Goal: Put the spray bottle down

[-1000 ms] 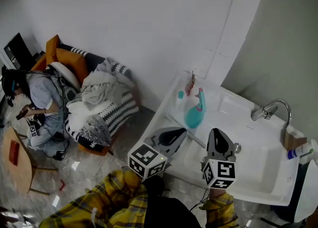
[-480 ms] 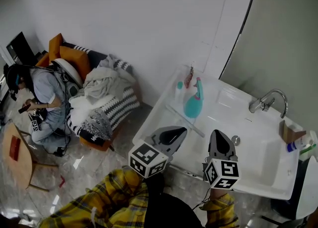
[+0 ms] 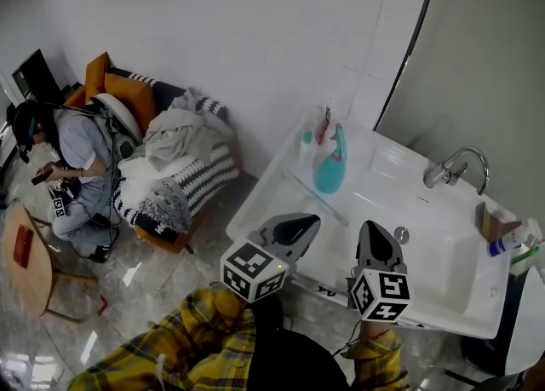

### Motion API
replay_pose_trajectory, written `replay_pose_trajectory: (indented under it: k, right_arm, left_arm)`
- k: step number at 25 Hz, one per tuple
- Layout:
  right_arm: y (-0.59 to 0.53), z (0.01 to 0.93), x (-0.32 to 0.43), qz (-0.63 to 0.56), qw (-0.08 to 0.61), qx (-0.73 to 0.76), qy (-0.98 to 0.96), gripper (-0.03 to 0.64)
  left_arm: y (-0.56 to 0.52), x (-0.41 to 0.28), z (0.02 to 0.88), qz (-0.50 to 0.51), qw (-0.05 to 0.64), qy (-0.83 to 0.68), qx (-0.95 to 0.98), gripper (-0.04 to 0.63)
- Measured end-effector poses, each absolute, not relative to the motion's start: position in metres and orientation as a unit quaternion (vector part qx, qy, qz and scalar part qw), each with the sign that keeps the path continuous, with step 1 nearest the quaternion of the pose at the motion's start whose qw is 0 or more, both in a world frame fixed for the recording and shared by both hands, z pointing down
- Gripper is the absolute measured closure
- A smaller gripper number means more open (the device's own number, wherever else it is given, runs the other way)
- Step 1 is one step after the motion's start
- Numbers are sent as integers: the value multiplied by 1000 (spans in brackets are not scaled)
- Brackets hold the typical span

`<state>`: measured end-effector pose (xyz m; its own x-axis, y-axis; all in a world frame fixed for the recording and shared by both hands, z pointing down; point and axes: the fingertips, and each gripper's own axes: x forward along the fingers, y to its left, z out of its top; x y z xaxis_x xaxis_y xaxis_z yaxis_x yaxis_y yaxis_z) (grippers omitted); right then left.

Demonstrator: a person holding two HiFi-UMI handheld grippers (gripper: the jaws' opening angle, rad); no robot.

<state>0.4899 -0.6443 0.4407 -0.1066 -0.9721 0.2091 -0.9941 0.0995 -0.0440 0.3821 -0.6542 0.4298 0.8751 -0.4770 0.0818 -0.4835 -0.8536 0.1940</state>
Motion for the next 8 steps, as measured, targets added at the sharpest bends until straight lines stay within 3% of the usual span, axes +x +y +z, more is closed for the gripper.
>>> replay_pose_trajectory:
  k: [8]
  right_arm:
    - [-645, 444, 490, 90, 64, 662, -742, 611]
  left_arm:
    - [-653, 381, 432, 15, 105, -255, 961, 584]
